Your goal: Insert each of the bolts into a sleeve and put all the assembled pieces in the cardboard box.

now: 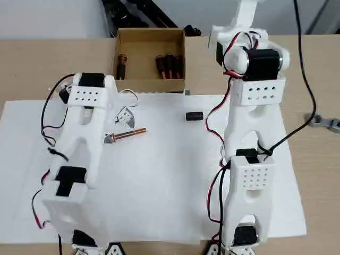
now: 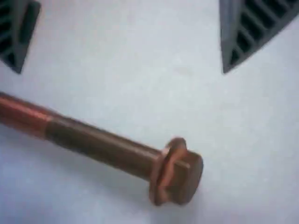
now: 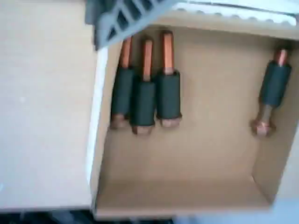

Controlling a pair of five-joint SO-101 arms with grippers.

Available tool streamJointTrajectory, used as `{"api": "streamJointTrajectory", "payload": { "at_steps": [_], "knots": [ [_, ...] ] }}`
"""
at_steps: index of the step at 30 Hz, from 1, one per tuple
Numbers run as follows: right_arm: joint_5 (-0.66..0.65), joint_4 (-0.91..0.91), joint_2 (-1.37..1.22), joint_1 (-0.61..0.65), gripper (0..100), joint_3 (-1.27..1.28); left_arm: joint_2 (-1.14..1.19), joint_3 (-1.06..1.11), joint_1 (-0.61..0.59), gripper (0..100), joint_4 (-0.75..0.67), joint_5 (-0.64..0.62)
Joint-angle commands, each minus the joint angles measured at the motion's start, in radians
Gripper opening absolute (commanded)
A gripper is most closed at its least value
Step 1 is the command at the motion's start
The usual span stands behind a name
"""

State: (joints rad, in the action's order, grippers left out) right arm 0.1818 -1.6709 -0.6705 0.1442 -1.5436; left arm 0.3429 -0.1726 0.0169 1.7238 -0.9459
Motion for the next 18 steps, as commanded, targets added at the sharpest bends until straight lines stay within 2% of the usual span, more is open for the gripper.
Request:
{"api": "streamJointTrajectory", "payload": {
  "at_steps": [1, 12, 18],
  "knots": [
    [0.009, -0.012, 0.067, -0.004, 15.7, 0.034, 0.032, -0.064, 0.0, 25, 0.028, -0.029],
    [0.003, -0.013, 0.067, 0.013, 15.6, 0.049, 0.071, -0.074, 0.005, 25, 0.023, -0.115],
    [0.005, -0.013, 0.067, 0.064, 15.6, 0.114, 0.081, -0.097, 0.009, 25, -0.048, -0.129]
  ]
}}
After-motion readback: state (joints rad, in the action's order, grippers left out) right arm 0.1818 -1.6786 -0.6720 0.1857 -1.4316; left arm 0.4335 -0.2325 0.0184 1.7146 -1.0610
